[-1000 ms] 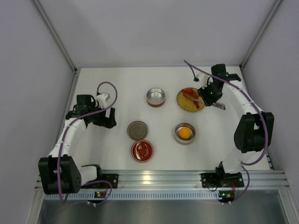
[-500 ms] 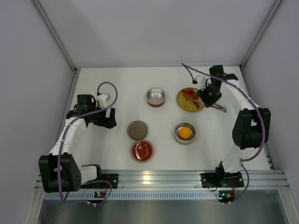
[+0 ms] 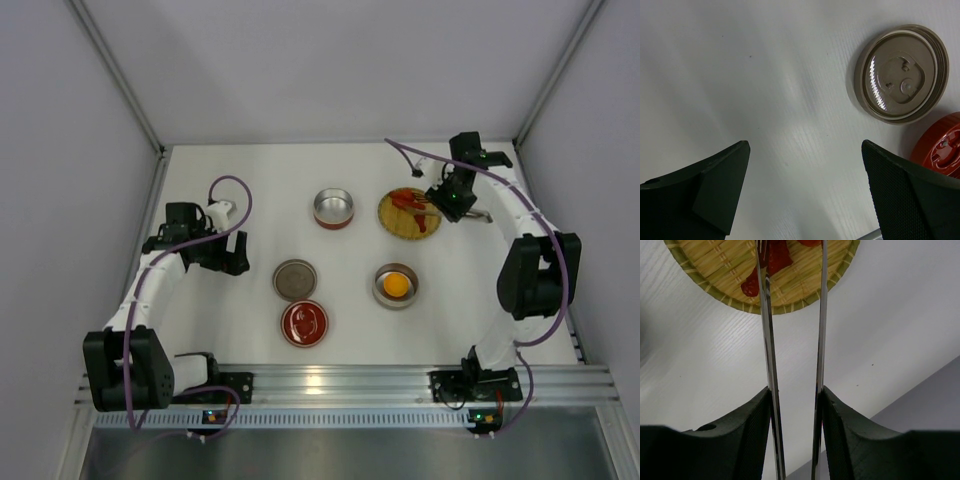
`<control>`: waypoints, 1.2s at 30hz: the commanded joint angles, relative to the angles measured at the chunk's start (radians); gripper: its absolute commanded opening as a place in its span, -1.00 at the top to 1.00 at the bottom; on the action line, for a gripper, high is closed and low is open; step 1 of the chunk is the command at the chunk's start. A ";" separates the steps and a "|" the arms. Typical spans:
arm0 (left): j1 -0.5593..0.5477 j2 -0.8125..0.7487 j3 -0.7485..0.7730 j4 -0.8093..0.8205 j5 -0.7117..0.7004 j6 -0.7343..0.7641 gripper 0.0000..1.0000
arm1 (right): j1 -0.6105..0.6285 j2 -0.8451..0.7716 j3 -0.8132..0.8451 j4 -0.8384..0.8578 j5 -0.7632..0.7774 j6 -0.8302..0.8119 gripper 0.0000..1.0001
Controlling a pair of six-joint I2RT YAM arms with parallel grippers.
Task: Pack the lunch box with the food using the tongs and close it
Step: Pick up the fake food from the plate.
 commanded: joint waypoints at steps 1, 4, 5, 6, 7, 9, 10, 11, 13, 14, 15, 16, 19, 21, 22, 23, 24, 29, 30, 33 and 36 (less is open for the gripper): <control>-0.003 0.004 0.021 0.039 0.019 0.005 -0.96 | 0.035 0.006 0.069 -0.044 0.015 -0.042 0.17; -0.003 0.007 0.024 0.036 0.019 0.004 -0.96 | 0.062 0.027 0.081 -0.062 0.017 -0.056 0.17; -0.003 0.004 0.024 0.036 0.018 0.004 -0.96 | 0.070 0.037 0.084 -0.070 0.031 -0.059 0.17; -0.002 0.004 0.024 0.034 0.013 0.005 -0.96 | 0.082 0.043 0.095 -0.078 0.049 -0.065 0.17; -0.003 0.003 0.024 0.033 0.012 0.007 -0.96 | 0.090 0.049 0.099 -0.082 0.055 -0.068 0.17; -0.003 -0.002 0.021 0.033 0.008 0.010 -0.96 | 0.104 0.069 0.124 -0.096 0.072 -0.076 0.18; -0.002 -0.004 0.019 0.033 0.004 0.012 -0.96 | 0.109 0.078 0.133 -0.102 0.075 -0.077 0.18; -0.002 -0.004 0.016 0.031 0.001 0.012 -0.96 | 0.112 0.093 0.144 -0.110 0.077 -0.079 0.18; -0.002 -0.005 0.013 0.033 0.001 0.013 -0.96 | 0.118 0.107 0.171 -0.127 0.087 -0.083 0.19; -0.002 -0.007 0.011 0.034 -0.001 0.013 -0.96 | 0.119 0.122 0.180 -0.134 0.091 -0.085 0.21; -0.002 -0.007 0.010 0.033 0.001 0.013 -0.96 | 0.121 0.129 0.196 -0.141 0.098 -0.088 0.24; -0.002 -0.005 0.010 0.034 -0.001 0.013 -0.96 | 0.121 0.133 0.200 -0.150 0.101 -0.088 0.28; -0.002 -0.008 0.010 0.033 -0.004 0.013 -0.96 | 0.121 0.144 0.219 -0.176 0.103 -0.088 0.49; -0.002 -0.011 0.010 0.033 -0.005 0.013 -0.96 | 0.122 0.144 0.217 -0.191 0.100 -0.089 0.53; -0.002 -0.011 0.010 0.031 -0.005 0.015 -0.96 | 0.122 0.143 0.216 -0.199 0.100 -0.089 0.52; -0.003 -0.013 0.010 0.029 -0.007 0.016 -0.96 | 0.121 0.136 0.216 -0.213 0.101 -0.085 0.46; -0.002 -0.014 0.010 0.029 -0.005 0.015 -0.96 | 0.119 0.132 0.210 -0.216 0.101 -0.085 0.42; -0.002 -0.022 0.010 0.026 -0.002 0.016 -0.96 | 0.104 0.103 0.196 -0.230 0.097 -0.080 0.26; -0.002 -0.022 0.010 0.026 -0.002 0.016 -0.96 | 0.099 0.101 0.197 -0.228 0.094 -0.079 0.26; -0.002 -0.027 0.008 0.023 -0.002 0.016 -0.96 | 0.087 0.098 0.205 -0.231 0.091 -0.077 0.26; -0.003 -0.030 0.007 0.022 -0.007 0.019 -0.96 | 0.078 0.098 0.211 -0.237 0.089 -0.077 0.28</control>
